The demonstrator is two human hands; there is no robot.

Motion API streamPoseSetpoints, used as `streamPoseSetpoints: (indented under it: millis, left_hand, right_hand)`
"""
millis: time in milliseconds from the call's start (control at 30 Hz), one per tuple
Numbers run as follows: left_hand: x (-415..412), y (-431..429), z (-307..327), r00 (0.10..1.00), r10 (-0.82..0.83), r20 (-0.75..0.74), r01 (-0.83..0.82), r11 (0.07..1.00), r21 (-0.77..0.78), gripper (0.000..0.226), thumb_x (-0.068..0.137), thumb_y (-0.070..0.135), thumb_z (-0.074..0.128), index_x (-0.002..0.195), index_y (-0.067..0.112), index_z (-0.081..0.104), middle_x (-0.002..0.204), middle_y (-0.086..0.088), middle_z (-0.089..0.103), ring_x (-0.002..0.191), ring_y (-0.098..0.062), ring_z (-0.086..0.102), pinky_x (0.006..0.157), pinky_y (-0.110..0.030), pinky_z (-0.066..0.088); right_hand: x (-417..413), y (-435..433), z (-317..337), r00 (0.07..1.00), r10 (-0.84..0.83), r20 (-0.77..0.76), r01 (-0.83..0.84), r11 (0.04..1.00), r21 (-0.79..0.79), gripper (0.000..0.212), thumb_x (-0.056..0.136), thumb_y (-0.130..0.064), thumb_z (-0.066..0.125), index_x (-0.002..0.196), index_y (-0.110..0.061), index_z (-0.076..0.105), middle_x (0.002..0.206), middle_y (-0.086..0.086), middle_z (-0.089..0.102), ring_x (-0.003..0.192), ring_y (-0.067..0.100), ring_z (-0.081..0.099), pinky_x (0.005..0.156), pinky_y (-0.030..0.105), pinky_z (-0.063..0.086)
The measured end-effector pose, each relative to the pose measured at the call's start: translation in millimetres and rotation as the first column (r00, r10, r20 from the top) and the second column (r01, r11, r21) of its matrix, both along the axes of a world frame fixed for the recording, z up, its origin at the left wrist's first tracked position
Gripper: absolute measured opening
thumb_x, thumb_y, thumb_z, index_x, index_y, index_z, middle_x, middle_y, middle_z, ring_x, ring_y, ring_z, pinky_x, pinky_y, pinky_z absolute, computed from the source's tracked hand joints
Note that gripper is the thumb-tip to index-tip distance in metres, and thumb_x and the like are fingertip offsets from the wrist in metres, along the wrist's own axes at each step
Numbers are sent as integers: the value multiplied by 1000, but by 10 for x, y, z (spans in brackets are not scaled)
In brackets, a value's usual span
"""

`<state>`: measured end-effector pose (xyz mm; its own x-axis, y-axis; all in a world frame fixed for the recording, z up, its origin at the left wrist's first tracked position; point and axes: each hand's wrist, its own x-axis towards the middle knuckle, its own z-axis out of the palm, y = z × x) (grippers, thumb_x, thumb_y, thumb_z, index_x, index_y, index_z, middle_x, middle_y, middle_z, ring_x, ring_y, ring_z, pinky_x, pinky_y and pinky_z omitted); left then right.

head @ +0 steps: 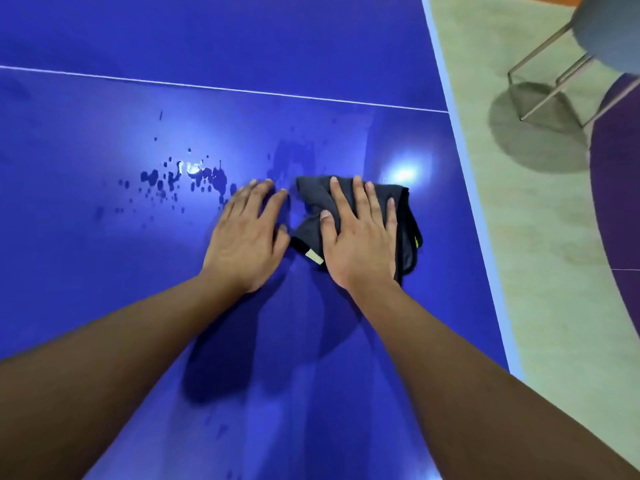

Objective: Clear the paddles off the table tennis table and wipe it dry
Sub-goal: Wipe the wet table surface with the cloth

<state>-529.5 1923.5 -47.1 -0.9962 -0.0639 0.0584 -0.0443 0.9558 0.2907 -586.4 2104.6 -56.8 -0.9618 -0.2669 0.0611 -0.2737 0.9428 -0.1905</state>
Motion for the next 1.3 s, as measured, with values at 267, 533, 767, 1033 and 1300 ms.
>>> streamPoseSetpoints:
  millis: [267,533,767,1033,1300]
  left_hand:
    - [-23,48,-28,999,30,-26,-30,999,14,56,99,32,37,148,7,48,155,-17,41,149,-35,32,121,-51,28]
    - [-69,38,-52,999,36,-31,-37,999,-38,56,99,32,39,149,9,46,157,-15,40,150,-33,31,122,-49,27]
    - [-67,15,-87,997,49,-53,-51,998,-44,55,100,34,37,148,11,47,156,-14,41,149,-31,32,124,-45,23]
    - [-66,18,-119,983,54,-175,-42,997,70,48,101,30,34,140,7,53,147,-17,50,140,-34,44,120,-46,31]
    - [388,-148,54,964,107,-244,-54,975,215,33,96,21,41,119,7,59,124,-13,59,110,-33,54,101,-43,41]
  right_hand:
    - [-1376,-304,45,998,-2,58,1,1000,25,59,106,-52,21,163,-38,17,172,0,14,159,16,3,127,49,-4]
    - [-2154,-602,71,998,-32,62,31,999,14,60,106,-53,20,163,-36,18,172,1,12,159,17,3,127,49,-4]
    - [-2313,-739,115,996,-48,79,45,998,32,60,105,-51,21,163,-35,17,172,1,11,159,18,4,127,49,-3]
    - [-1737,-825,55,973,222,63,-225,973,43,57,105,-53,24,161,-44,18,172,-2,12,158,15,6,128,47,-2]
    - [-453,-661,45,950,303,80,-306,952,27,57,105,-51,25,161,-45,18,172,-3,12,158,14,5,128,48,-1]
